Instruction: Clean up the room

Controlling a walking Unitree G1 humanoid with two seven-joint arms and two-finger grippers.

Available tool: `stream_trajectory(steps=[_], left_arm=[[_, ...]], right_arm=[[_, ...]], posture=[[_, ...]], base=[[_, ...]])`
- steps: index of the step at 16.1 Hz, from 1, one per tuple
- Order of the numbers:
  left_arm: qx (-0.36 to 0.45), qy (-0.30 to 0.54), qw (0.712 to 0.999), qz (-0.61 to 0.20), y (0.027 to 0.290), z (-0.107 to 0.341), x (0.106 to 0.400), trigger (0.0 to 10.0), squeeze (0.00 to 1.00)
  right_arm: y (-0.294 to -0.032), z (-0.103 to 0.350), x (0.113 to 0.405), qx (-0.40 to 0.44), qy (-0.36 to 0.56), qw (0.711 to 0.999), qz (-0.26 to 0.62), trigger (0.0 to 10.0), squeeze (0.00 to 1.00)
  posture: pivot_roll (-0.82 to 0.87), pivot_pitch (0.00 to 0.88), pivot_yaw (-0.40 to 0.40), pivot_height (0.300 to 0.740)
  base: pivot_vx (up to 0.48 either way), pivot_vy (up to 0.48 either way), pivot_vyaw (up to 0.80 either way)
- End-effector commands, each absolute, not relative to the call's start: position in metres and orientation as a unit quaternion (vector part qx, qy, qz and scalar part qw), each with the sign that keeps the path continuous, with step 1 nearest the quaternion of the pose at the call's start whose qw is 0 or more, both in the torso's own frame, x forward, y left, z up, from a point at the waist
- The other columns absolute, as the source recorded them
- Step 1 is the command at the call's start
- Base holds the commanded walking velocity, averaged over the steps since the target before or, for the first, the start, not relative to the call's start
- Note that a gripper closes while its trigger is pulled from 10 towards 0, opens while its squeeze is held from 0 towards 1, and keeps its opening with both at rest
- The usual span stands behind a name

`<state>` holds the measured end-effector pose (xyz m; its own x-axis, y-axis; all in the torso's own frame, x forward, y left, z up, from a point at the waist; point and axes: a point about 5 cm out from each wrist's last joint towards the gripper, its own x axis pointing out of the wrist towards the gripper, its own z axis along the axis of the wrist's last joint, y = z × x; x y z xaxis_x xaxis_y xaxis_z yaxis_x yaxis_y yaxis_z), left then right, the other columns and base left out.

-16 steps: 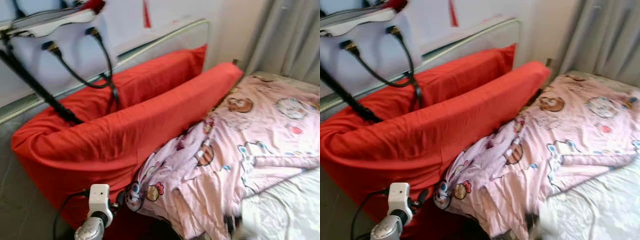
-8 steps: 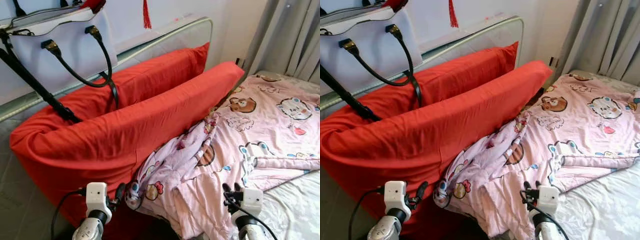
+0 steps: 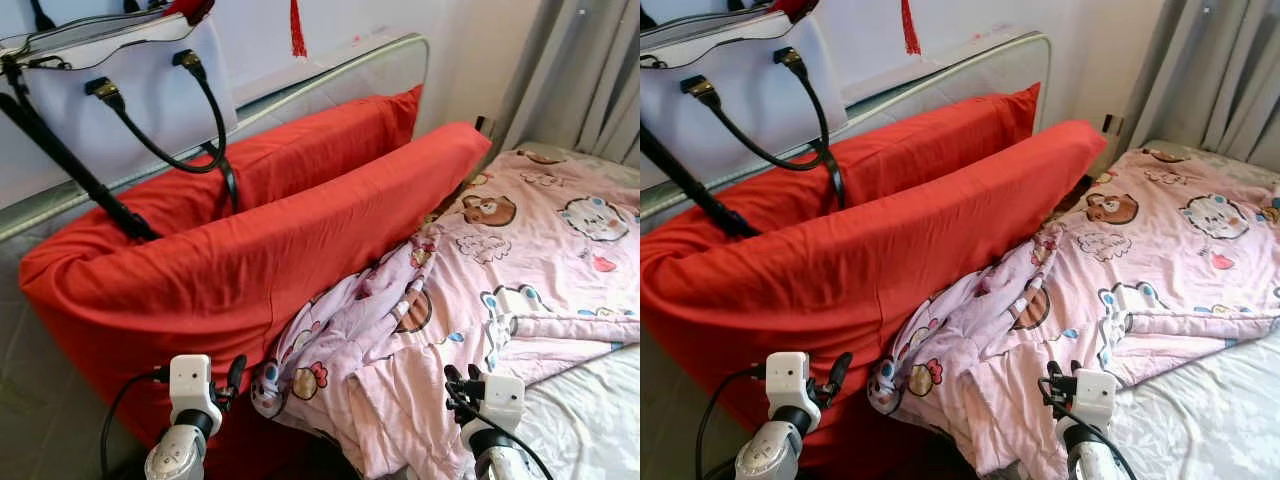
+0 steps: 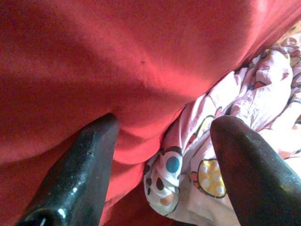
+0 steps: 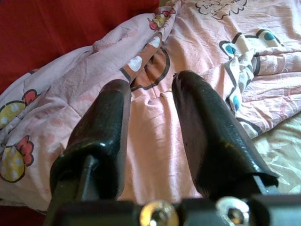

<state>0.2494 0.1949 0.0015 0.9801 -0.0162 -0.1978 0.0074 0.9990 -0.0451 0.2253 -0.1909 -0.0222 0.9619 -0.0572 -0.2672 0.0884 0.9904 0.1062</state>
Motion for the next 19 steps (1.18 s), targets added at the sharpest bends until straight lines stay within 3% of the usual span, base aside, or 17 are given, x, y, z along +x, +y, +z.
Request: stream_trajectory(steps=[1,6,14,16,19], left_arm=[[-0.025,0.079,0.997,-0.004,0.1957,0.0109,0.2563,10.0,0.0],[-0.027,0.082,0.996,-0.003,0.1942,0.0096,0.2528,10.0,0.0],[-0.027,0.092,0.995,-0.006,0.1917,0.0081,0.2532,10.0,0.0],[-0.03,0.094,0.995,-0.005,0.1908,0.0076,0.2534,10.0,0.0],[-0.03,0.096,0.995,-0.006,0.1894,0.0076,0.2541,10.0,0.0]], right_arm=[[-0.1898,-0.0226,0.2234,0.061,0.133,0.988,-0.041,10.0,0.0],[-0.1858,-0.0253,0.224,0.062,0.145,0.987,-0.034,10.0,0.0],[-0.1819,-0.0306,0.2252,0.057,0.174,0.983,-0.027,10.0,0.0],[-0.1808,-0.0277,0.2257,0.068,0.155,0.985,-0.024,10.0,0.0],[-0.1804,-0.029,0.2256,0.068,0.162,0.984,-0.023,10.0,0.0]], posture=[[-0.07,0.0,0.027,0.702],[-0.07,0.0,0.024,0.672],[-0.07,0.0,0.018,0.672],[-0.07,0.0,0.019,0.647],[-0.06,0.0,0.019,0.647]], base=[[0.0,0.0,0.0],[0.0,0.0,0.0],[0.0,0.0,0.0],[0.0,0.0,0.0],[0.0,0.0,0.0]])
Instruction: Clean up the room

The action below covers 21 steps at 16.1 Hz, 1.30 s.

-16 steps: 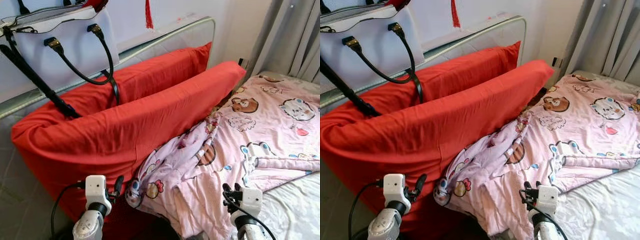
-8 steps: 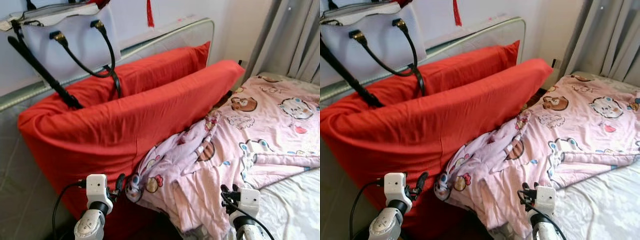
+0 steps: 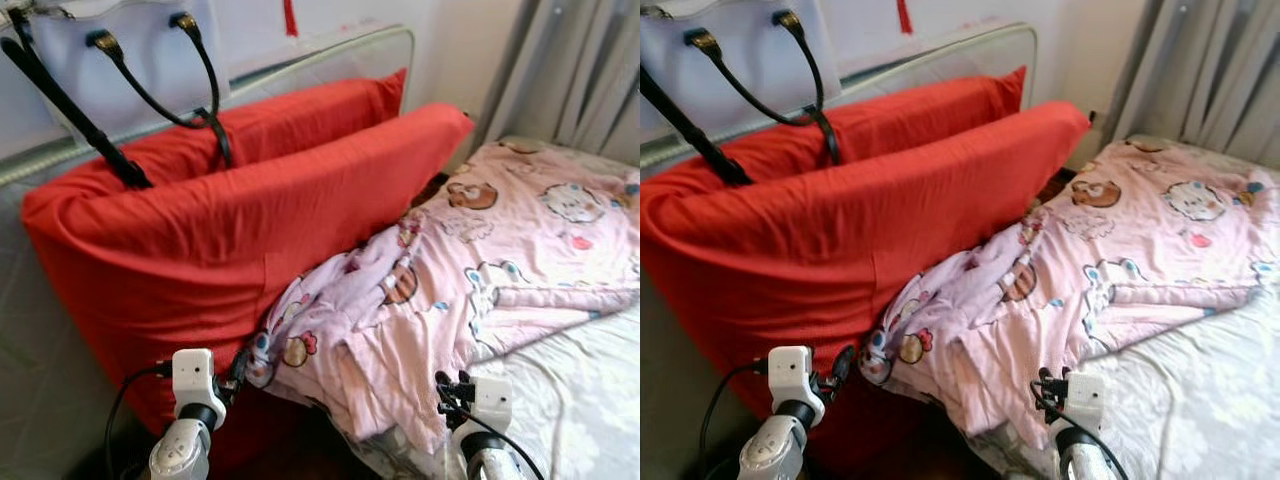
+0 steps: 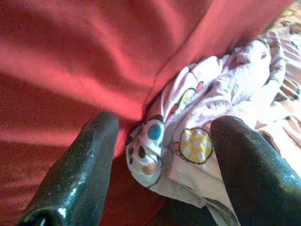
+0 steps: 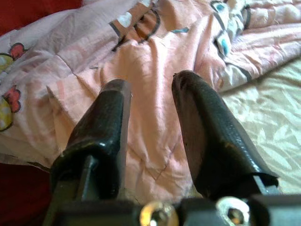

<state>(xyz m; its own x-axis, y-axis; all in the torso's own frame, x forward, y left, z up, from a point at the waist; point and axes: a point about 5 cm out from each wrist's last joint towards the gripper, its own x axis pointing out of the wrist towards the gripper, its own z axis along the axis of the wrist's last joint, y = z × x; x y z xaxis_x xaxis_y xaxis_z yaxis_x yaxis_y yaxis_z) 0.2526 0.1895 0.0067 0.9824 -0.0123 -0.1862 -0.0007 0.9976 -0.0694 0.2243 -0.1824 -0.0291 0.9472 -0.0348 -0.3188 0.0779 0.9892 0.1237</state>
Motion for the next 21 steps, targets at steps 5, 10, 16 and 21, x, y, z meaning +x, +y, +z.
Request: stream_trajectory(steps=[5,10,16,21], left_arm=[[-0.033,0.102,0.994,-0.008,0.189,0.007,0.254,10.0,0.0],[-0.037,0.106,0.994,-0.009,0.188,0.006,0.254,10.0,0.0],[-0.038,0.106,0.994,-0.01,0.187,0.006,0.253,10.0,0.0],[-0.038,0.105,0.994,-0.011,0.189,0.007,0.253,10.0,0.0]], right_arm=[[-0.176,-0.031,0.225,0.076,0.169,0.983,-0.01,10.0,0.0],[-0.173,-0.032,0.225,0.077,0.174,0.982,0.001,10.0,0.0],[-0.171,-0.033,0.225,0.08,0.178,0.981,0.005,10.0,0.0],[-0.167,-0.035,0.224,0.082,0.184,0.979,0.01,10.0,0.0]], posture=[[-0.06,0.0,0.02,0.647],[-0.06,0.0,0.019,0.647],[-0.05,0.0,0.02,0.632],[-0.05,0.0,0.024,0.632]], base=[[0.0,0.0,0.0],[0.0,0.0,0.0],[0.0,0.0,0.0],[0.0,0.0,0.0]])
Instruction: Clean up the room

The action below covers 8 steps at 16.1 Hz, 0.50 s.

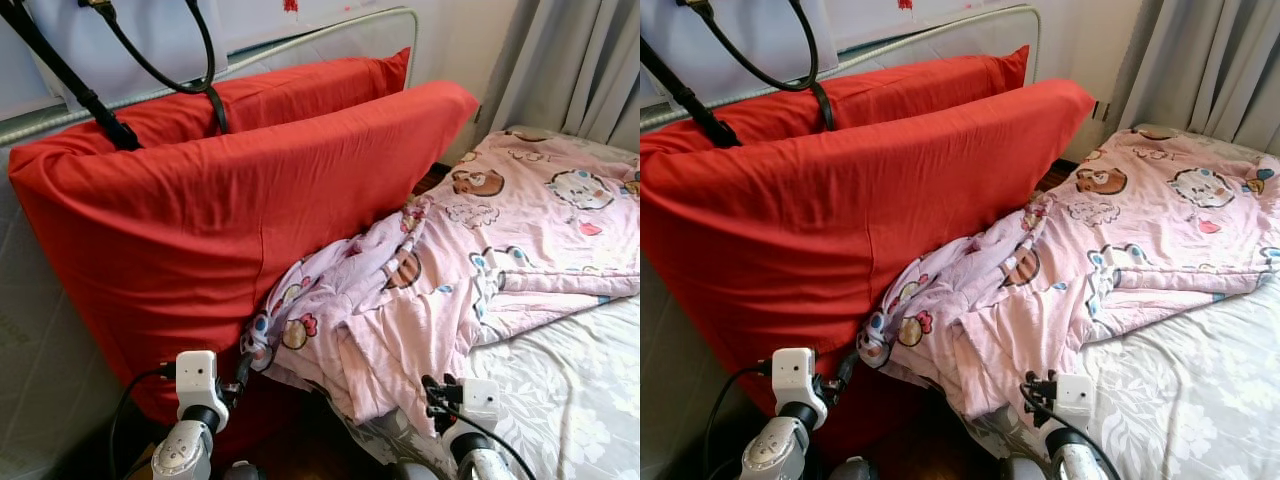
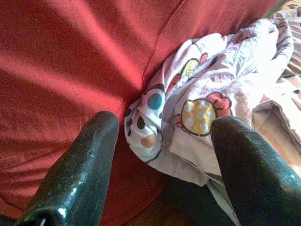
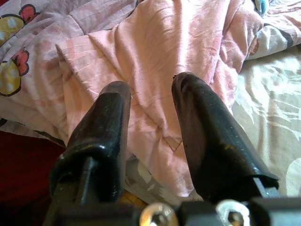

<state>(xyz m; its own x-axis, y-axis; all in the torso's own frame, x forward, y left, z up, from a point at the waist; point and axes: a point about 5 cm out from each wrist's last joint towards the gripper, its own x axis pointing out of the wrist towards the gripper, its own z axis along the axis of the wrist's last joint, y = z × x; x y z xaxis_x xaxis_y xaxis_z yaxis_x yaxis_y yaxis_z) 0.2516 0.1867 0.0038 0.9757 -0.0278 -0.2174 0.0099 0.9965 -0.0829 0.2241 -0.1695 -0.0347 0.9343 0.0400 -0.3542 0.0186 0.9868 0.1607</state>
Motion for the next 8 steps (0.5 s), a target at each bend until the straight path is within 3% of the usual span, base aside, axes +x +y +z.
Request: stream_trajectory(steps=[1,8], left_arm=[[-0.037,0.105,0.994,-0.012,0.189,0.007,0.2528,10.0,0.0],[-0.038,0.106,0.994,-0.013,0.189,0.0072,0.2526,10.0,0.0]], right_arm=[[-0.1658,-0.0357,0.224,0.083,0.186,0.979,0.011,10.0,0.0],[-0.1647,-0.0362,0.2246,0.083,0.189,0.979,0.011,10.0,0.0]], posture=[[-0.05,0.0,0.025,0.632],[-0.05,0.0,0.025,0.602]], base=[[0.0,0.0,0.0],[0.0,0.0,0.0]])
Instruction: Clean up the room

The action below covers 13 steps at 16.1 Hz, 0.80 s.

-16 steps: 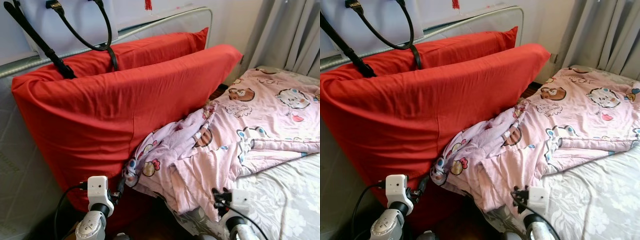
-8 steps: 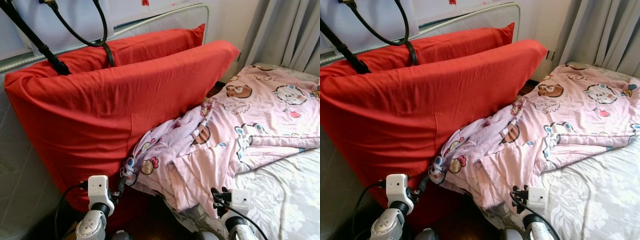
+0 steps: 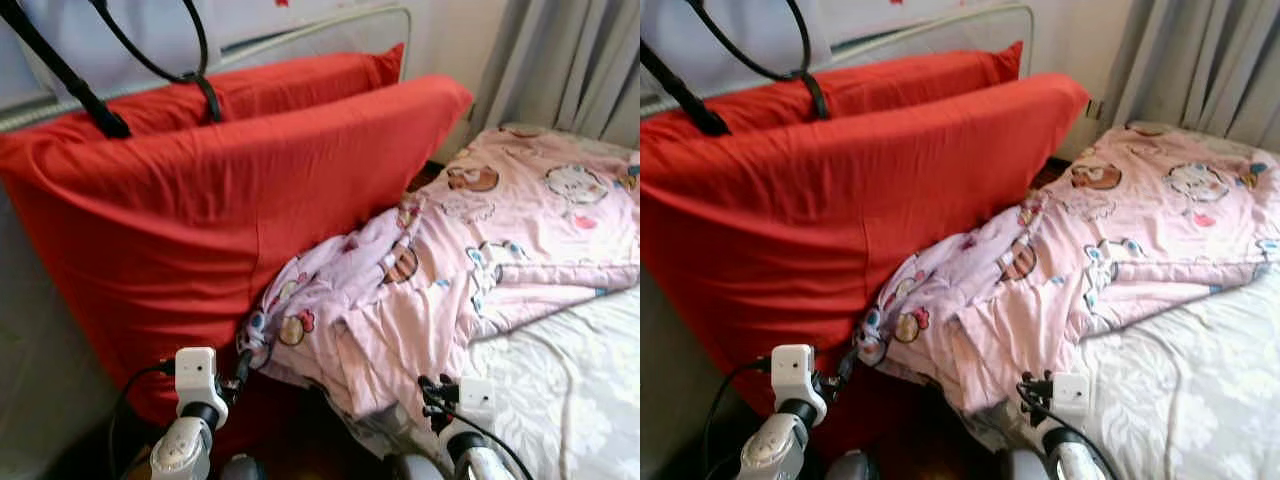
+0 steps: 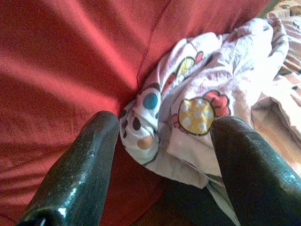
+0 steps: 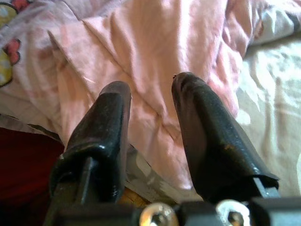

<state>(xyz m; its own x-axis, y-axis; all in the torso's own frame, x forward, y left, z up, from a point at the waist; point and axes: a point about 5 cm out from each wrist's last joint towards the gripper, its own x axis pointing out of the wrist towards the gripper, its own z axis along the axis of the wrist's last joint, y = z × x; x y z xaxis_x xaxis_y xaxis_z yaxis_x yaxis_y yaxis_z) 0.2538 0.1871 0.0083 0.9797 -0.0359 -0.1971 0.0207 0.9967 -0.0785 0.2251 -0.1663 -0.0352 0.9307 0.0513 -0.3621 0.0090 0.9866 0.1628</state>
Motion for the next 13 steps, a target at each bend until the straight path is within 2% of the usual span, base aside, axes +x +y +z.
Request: stream_trajectory(steps=[1,13], left_arm=[[-0.038,0.105,0.994,-0.014,0.1887,0.0072,0.2526,10.0,0.0],[-0.038,0.105,0.994,-0.015,0.1872,0.0078,0.2537,10.0,0.0]], right_arm=[[-0.1646,-0.0362,0.2247,0.082,0.189,0.978,0.012,10.0,0.0],[-0.1622,-0.0403,0.2227,0.077,0.204,0.976,0.031,10.0,0.0]], posture=[[-0.05,0.0,0.025,0.602],[-0.04,0.0,0.026,0.602]], base=[[0.0,0.0,0.0],[0.0,0.0,0.0]])
